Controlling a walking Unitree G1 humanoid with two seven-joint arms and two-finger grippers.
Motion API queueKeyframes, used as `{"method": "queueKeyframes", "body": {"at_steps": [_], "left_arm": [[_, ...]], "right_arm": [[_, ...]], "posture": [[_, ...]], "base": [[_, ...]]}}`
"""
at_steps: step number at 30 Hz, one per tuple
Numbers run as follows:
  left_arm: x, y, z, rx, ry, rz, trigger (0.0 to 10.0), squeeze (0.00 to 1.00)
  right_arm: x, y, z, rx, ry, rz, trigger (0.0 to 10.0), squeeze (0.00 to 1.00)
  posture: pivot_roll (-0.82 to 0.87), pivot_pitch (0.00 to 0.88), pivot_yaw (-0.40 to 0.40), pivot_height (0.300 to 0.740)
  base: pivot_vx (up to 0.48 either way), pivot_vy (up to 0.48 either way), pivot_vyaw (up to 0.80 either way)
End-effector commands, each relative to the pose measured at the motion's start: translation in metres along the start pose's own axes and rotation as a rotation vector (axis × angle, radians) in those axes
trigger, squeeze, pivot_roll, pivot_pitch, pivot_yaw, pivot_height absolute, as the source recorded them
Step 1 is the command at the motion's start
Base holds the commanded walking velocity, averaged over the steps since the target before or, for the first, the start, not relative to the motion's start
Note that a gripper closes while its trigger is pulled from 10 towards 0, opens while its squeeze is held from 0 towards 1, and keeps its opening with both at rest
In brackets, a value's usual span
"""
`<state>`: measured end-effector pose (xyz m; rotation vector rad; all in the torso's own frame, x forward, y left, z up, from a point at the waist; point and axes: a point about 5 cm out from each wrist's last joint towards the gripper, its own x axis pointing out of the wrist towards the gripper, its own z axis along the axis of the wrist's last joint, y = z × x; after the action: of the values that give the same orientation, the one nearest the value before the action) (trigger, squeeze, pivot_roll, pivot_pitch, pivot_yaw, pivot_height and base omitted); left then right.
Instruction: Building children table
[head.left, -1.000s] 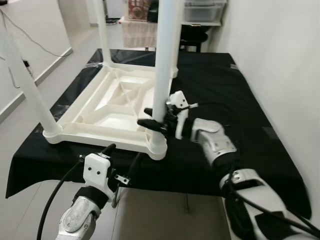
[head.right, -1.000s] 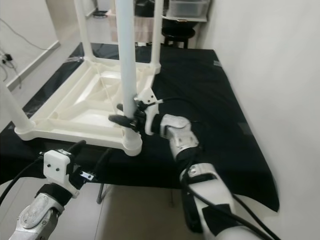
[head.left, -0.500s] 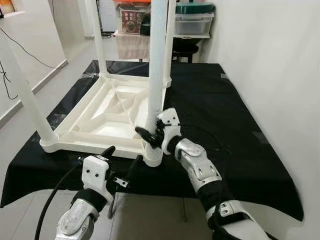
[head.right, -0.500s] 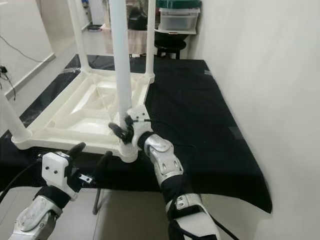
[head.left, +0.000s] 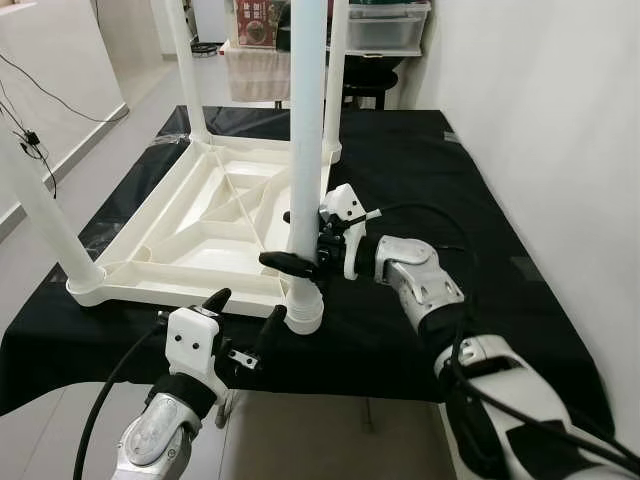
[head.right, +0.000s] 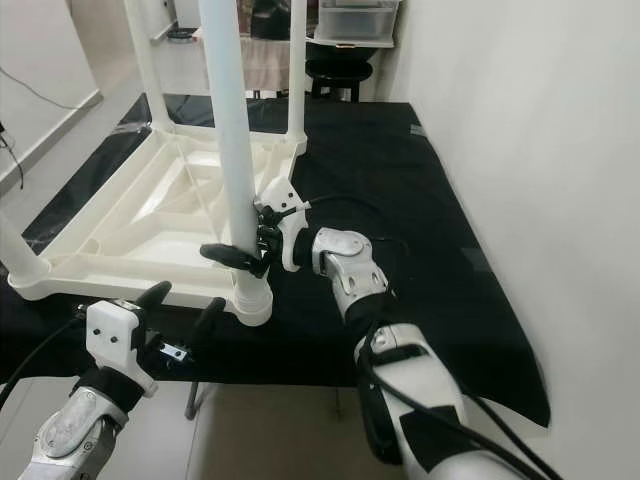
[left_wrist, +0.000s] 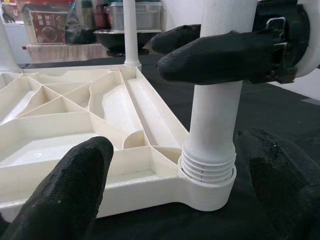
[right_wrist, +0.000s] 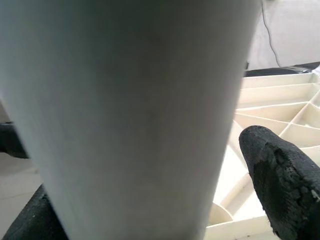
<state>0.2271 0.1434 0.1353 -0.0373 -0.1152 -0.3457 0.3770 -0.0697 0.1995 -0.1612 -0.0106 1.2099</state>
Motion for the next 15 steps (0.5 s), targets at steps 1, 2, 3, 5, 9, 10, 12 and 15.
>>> {"method": "queueKeyframes", "body": {"at_steps": [1, 2, 3, 5, 9, 10, 12, 15], "left_arm": [[-0.002, 0.000, -0.005, 0.004, 0.020, 0.001, 10.0, 0.00], [-0.002, 0.000, -0.005, 0.004, 0.021, 0.002, 10.0, 0.00], [-0.002, 0.000, -0.005, 0.003, 0.021, 0.002, 10.0, 0.00], [-0.002, 0.000, -0.005, 0.003, 0.021, 0.001, 10.0, 0.00], [-0.002, 0.000, -0.005, 0.004, 0.021, 0.002, 10.0, 0.00], [-0.002, 0.000, -0.005, 0.004, 0.021, 0.002, 10.0, 0.00], [-0.002, 0.000, -0.005, 0.004, 0.021, 0.002, 10.0, 0.00], [-0.003, -0.001, -0.005, 0.001, 0.021, -0.001, 10.0, 0.00]], "right_arm": [[0.001, 0.002, 0.002, 0.005, 0.004, 0.073, 10.0, 0.00], [0.000, 0.002, 0.003, 0.016, 0.009, 0.110, 6.5, 0.00], [-0.001, 0.003, 0.003, 0.024, 0.012, 0.134, 6.5, 0.00], [-0.002, 0.002, 0.003, 0.030, 0.013, 0.143, 0.0, 0.00], [-0.003, 0.003, 0.000, 0.024, 0.017, 0.151, 0.0, 0.00], [-0.003, 0.003, 0.000, 0.024, 0.017, 0.151, 0.0, 0.00], [-0.004, 0.002, -0.002, 0.022, 0.017, 0.148, 0.0, 0.00], [-0.012, -0.002, -0.007, 0.013, -0.015, 0.066, 0.0, 0.00]], "posture": [[0.04, 0.039, -0.056, 0.740], [0.04, 0.039, -0.056, 0.740], [0.04, 0.039, -0.056, 0.740], [0.04, 0.039, -0.058, 0.740], [0.04, 0.040, -0.053, 0.740], [0.04, 0.040, -0.053, 0.740], [0.04, 0.040, -0.052, 0.740], [0.03, 0.043, -0.049, 0.740]], "base": [[0.000, 0.000, 0.00], [0.000, 0.000, 0.00], [0.000, 0.000, 0.00], [0.000, 0.000, 0.00], [0.000, 0.000, 0.00], [0.000, 0.000, 0.00], [0.000, 0.000, 0.00], [0.000, 0.000, 0.00]]}}
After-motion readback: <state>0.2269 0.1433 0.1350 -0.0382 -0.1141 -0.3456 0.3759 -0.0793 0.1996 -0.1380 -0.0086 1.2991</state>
